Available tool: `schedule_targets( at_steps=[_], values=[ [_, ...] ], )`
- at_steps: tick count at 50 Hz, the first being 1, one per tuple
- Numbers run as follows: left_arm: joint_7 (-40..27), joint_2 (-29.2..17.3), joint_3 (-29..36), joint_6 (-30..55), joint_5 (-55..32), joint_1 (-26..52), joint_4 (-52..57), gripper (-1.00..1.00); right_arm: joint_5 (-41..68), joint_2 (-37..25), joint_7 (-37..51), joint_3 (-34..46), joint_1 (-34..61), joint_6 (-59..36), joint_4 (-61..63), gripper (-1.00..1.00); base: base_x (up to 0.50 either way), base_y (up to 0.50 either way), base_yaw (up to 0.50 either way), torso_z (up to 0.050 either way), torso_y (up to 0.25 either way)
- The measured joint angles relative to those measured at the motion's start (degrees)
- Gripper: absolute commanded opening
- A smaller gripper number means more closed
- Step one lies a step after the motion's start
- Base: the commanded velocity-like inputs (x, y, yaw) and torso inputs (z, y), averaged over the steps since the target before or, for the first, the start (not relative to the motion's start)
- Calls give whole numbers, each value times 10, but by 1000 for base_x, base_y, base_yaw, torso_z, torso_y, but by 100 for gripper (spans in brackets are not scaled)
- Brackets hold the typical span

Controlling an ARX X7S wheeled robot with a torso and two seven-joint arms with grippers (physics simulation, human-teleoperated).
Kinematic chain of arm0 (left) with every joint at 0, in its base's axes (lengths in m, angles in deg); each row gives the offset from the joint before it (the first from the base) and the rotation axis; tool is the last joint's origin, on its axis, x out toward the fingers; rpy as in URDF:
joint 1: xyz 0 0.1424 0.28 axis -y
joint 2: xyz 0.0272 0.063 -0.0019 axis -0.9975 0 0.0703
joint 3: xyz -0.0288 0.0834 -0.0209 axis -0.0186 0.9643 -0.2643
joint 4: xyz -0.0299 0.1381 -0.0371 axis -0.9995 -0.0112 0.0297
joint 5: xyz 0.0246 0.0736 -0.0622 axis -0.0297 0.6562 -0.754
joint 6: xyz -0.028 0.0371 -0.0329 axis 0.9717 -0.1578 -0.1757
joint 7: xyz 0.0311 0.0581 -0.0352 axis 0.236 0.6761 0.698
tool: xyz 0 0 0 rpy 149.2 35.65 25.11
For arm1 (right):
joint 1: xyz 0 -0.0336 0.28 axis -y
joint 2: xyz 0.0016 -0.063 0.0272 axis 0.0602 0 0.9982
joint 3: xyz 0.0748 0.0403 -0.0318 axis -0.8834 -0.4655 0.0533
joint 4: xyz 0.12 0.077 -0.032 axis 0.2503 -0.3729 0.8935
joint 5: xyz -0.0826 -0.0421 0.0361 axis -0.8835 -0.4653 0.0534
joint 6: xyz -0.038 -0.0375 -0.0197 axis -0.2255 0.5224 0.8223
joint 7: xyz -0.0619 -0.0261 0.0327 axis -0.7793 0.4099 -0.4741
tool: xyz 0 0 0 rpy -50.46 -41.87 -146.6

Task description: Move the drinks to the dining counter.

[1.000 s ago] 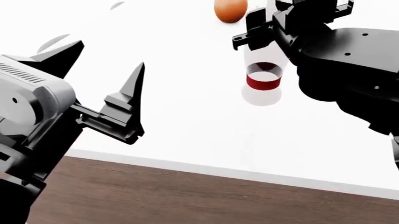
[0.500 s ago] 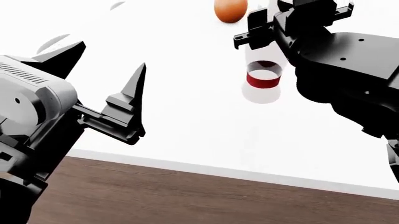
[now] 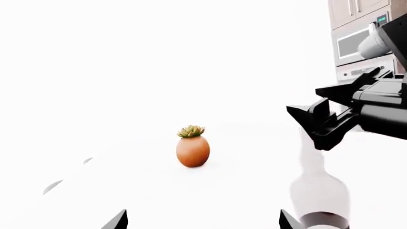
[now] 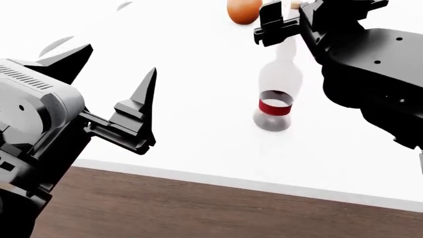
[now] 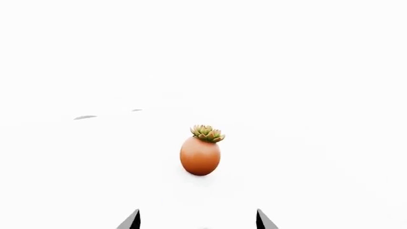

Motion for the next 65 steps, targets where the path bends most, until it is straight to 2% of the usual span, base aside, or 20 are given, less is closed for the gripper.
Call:
schedule_targets(
  at_steps=[34,50,65],
  values=[
    [-3,-2,3,-3,-2,1,1,100,6,-7,6,-13,29,-23,24,100,0,0,0,0,0],
    [-19,-11,-2,-1,-28,18,8,100,72,-43,54,-49,87,-86,92,100,0,0,0,0,0],
    [-54,-26,-6,7,-88,72,19,100,152,-73,106,-89,153,-144,140,100,0,0,0,0,0]
  ],
)
